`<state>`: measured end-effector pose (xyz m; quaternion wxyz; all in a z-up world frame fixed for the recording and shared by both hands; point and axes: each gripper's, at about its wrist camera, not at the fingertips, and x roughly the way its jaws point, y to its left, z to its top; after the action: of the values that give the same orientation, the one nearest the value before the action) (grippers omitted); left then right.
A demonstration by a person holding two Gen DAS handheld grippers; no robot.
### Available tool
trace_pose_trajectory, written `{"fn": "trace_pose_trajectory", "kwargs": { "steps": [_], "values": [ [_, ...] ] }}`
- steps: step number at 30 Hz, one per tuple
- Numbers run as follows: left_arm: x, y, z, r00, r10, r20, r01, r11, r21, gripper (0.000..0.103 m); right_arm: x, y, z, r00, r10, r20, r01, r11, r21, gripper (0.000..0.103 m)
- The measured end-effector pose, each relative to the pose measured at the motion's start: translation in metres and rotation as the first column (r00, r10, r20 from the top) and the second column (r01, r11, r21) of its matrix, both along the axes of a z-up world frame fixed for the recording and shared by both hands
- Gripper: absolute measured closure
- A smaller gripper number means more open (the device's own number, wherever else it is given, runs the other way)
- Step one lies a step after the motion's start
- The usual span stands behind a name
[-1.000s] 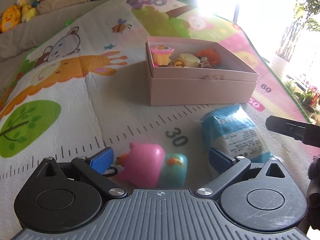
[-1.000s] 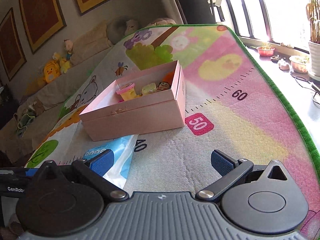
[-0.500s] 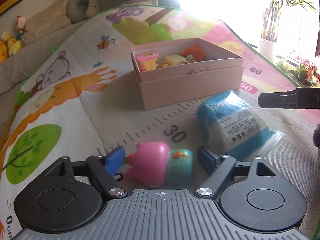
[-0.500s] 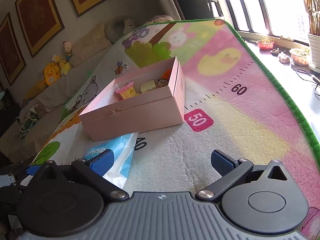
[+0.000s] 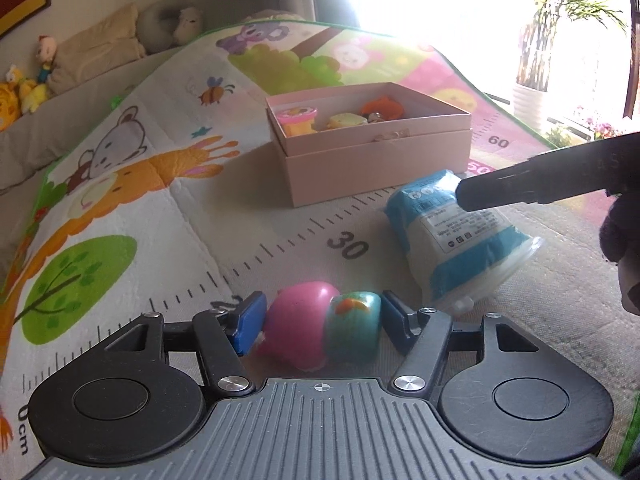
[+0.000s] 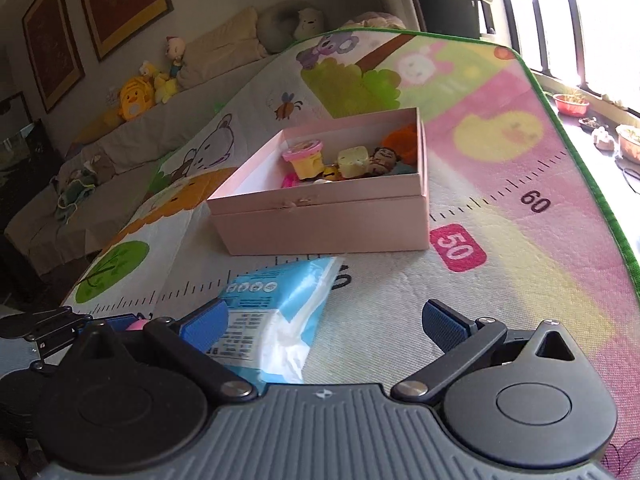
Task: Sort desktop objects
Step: 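Carry pig toy with left tool while right carries wipes pack into pink box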
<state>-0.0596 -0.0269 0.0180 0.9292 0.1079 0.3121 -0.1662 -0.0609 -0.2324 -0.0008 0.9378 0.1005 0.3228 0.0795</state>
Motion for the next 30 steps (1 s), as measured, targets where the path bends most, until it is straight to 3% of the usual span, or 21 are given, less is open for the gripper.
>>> {"fn": "trace_pose_trajectory", "kwargs": {
  "steps": [5,9,11,14,17,21,25,28,30],
  "values": [
    [-0.012,0.014,0.005,1.0,0.023,0.016,-0.022,1.0,-0.022,0.037,0.023,0.035,-0.005,0.996,0.04,-0.079,-0.045,0.997,-0.063,0.002],
    [-0.015,0.025,0.012,0.998,0.053,0.035,-0.051,0.998,-0.036,0.038,0.029,0.046,-0.007,0.984,0.112,-0.142,-0.122,0.991,-0.062,0.044],
    [-0.017,0.027,0.018,0.997,0.055,0.049,-0.053,0.998,-0.042,0.038,0.023,0.044,-0.002,0.98,0.135,-0.144,-0.146,0.987,-0.064,0.049],
    [-0.018,0.025,0.031,0.996,0.04,0.079,-0.037,0.998,-0.048,0.038,0.005,0.036,0.018,0.978,0.173,-0.114,-0.183,0.98,-0.081,0.05],
    [-0.013,0.015,0.054,0.991,0.006,0.134,-0.001,0.999,-0.039,0.038,-0.012,0.022,0.056,0.98,0.199,-0.025,-0.2,0.975,-0.092,0.05],
    [0.003,-0.014,0.095,0.957,-0.073,0.28,0.069,0.997,0.025,0.038,-0.016,-0.01,0.123,0.975,0.179,0.13,-0.171,0.983,-0.07,0.05],
    [0.042,-0.044,0.115,0.94,-0.108,0.323,0.097,0.994,0.052,0.038,0.009,-0.037,0.164,0.972,0.116,0.204,-0.107,0.993,-0.052,0.05],
    [0.082,-0.066,0.116,0.935,-0.111,0.337,0.098,0.994,0.055,0.037,0.04,-0.05,0.174,0.976,0.077,0.205,-0.069,0.997,-0.047,0.05],
    [0.115,-0.075,0.115,0.944,-0.073,0.322,0.075,0.997,0.009,0.035,0.065,-0.053,0.173,0.975,0.057,0.216,-0.046,0.997,-0.055,0.05]
  ]
}}
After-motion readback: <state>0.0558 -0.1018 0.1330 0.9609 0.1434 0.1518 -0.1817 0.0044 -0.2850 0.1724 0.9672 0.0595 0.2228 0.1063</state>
